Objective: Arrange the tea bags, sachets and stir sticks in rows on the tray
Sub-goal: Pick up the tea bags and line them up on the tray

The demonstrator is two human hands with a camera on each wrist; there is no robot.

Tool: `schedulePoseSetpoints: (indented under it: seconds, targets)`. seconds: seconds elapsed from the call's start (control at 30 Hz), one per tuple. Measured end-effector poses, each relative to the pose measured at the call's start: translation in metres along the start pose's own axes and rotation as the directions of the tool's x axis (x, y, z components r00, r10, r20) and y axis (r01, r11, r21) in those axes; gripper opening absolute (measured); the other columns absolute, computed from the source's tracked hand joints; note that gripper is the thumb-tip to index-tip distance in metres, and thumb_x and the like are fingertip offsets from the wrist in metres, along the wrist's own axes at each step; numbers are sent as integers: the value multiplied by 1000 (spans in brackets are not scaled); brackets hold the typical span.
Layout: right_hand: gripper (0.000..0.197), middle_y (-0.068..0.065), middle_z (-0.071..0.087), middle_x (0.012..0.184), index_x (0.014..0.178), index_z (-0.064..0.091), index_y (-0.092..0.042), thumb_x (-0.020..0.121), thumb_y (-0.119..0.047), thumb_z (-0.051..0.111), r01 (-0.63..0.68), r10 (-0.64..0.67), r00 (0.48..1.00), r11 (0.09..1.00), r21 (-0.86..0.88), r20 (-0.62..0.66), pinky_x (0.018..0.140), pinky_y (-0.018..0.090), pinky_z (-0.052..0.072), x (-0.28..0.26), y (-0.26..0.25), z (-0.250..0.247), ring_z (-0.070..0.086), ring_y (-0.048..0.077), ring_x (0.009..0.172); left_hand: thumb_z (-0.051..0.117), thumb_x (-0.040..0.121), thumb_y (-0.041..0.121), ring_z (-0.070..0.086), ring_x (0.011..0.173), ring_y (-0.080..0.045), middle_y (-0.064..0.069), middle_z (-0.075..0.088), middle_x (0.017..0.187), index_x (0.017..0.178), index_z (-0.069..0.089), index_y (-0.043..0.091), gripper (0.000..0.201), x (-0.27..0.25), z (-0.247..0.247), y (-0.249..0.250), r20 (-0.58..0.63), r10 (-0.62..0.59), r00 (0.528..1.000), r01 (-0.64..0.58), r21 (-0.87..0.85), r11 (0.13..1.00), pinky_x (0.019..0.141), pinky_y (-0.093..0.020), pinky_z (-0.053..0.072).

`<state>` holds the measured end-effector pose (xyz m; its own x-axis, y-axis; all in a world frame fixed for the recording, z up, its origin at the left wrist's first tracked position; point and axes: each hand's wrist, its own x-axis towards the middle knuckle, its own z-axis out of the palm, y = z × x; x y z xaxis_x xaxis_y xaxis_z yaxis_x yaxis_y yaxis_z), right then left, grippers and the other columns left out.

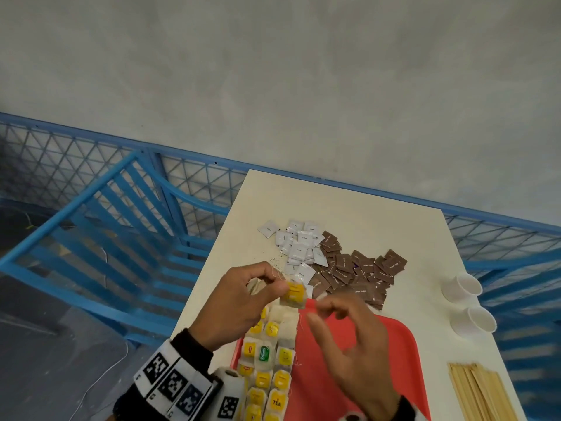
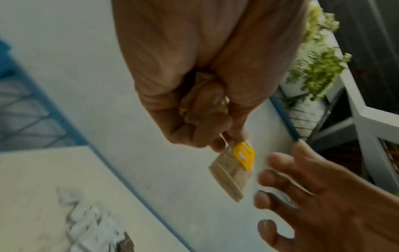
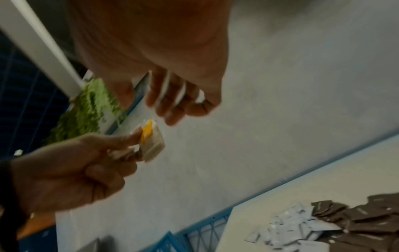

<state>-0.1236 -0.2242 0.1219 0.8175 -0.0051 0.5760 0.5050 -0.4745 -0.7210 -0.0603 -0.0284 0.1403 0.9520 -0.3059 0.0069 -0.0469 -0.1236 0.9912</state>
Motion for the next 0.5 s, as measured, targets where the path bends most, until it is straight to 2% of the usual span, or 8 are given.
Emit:
schedulePoseSetpoints:
  seconds: [0.07,0.1,0.17,0.23,0.33,0.43,0.5]
  targets:
    - [25,-13,66,95,99,70,-24,82,-43,73,-167,166,984,986,-1,57,70,16,45,12,-2,4,63,11,85,70,90,20,52,57,4,5,67,82,83,69,13,10,2,-2,4,31,79,996,-81,80,993,52,-6,40]
    - [22,-12,67,95,97,70,-27,83,-45,71,-199,198,974,980,0,114,70,17,44,16,-2,8,62,12,86,71,89,22,54,58,5,6,68,84,84,70,14,10,3,-2,6,39,103,994,-107,97,990,53,-4,40]
    - [18,-9,66,89,87,69,-27,87,-45,68,-213,207,956,977,4,207,69,27,46,19,0,14,60,16,85,72,88,35,59,66,1,6,68,86,85,70,19,16,4,-4,6,22,156,987,-158,132,979,60,-7,43]
    - [23,-7,65,89,83,68,-26,85,-49,69,-258,242,932,966,22,269,71,37,47,17,2,16,60,18,86,71,88,41,60,68,-2,7,68,85,84,69,20,22,5,-7,4,-20,191,981,-186,145,972,62,-10,44]
    - [25,-8,67,98,91,71,-34,81,-56,70,-360,324,901,929,83,289,77,42,52,19,1,14,63,18,93,67,87,34,55,57,5,10,66,82,85,68,12,22,3,-9,3,-33,196,980,-191,114,975,54,-3,38]
    - [28,-7,67,100,92,73,-33,80,-58,69,-385,339,900,914,132,275,79,48,53,23,-2,14,64,19,93,67,89,31,56,61,4,10,66,83,86,68,13,18,2,-11,-1,-22,210,978,-204,143,968,56,-4,39]
    - [30,-9,68,105,95,72,-32,79,-57,69,-398,363,905,907,137,223,79,47,54,25,-3,15,65,17,94,69,90,32,59,66,1,9,67,84,86,69,16,17,2,-12,-4,-21,206,978,-201,155,967,60,-6,41]
